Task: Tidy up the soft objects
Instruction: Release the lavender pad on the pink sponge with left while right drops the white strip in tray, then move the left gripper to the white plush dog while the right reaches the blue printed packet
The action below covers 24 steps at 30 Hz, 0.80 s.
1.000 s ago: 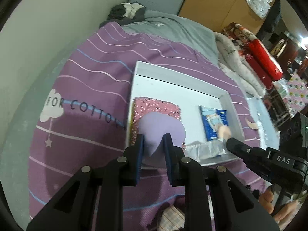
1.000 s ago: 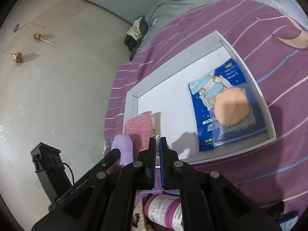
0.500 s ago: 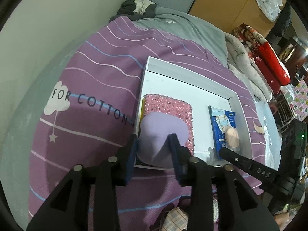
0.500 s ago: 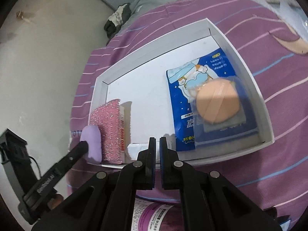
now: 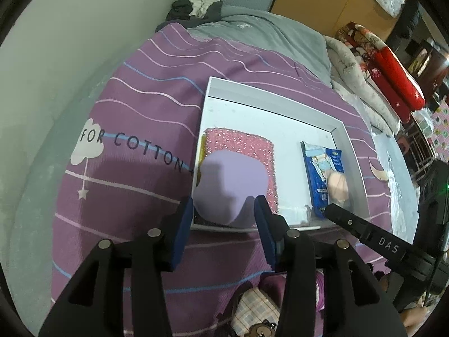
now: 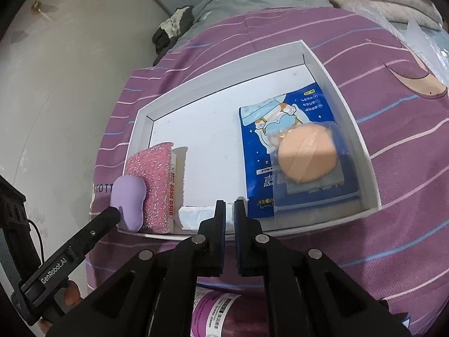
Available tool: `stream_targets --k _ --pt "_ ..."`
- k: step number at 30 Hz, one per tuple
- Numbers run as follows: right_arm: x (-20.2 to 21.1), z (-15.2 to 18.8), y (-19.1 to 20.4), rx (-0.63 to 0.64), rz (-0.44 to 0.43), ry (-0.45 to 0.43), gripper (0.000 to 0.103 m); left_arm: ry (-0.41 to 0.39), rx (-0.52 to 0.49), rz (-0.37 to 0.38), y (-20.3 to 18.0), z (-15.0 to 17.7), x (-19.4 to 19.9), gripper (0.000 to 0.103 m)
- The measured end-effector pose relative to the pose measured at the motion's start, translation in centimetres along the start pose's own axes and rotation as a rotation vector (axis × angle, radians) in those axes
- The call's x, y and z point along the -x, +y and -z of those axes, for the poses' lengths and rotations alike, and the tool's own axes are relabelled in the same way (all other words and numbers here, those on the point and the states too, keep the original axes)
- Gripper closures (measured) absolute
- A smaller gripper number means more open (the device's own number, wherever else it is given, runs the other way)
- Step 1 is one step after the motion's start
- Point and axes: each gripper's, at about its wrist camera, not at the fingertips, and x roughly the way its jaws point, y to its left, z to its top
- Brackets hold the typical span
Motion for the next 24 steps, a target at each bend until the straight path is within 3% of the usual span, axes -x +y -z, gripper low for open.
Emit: stream_targets --k 6,10,24 --pt "1.1 0.2 0.2 0.006 -0.015 0.004 0.087 0.006 -0.014 0.03 -0.6 0.1 1.2 0.056" --pt "1.6 0.3 0.6 0.023 -0.01 0.0 0.075 0.008 -0.025 0.016 -1.0 0.2 1.5 0.056" --pt "2.0 0.5 0.1 0.021 0.024 0.002 0.075 0.025 -0.066 -0.021 -2.0 0.7 1.2 0.056"
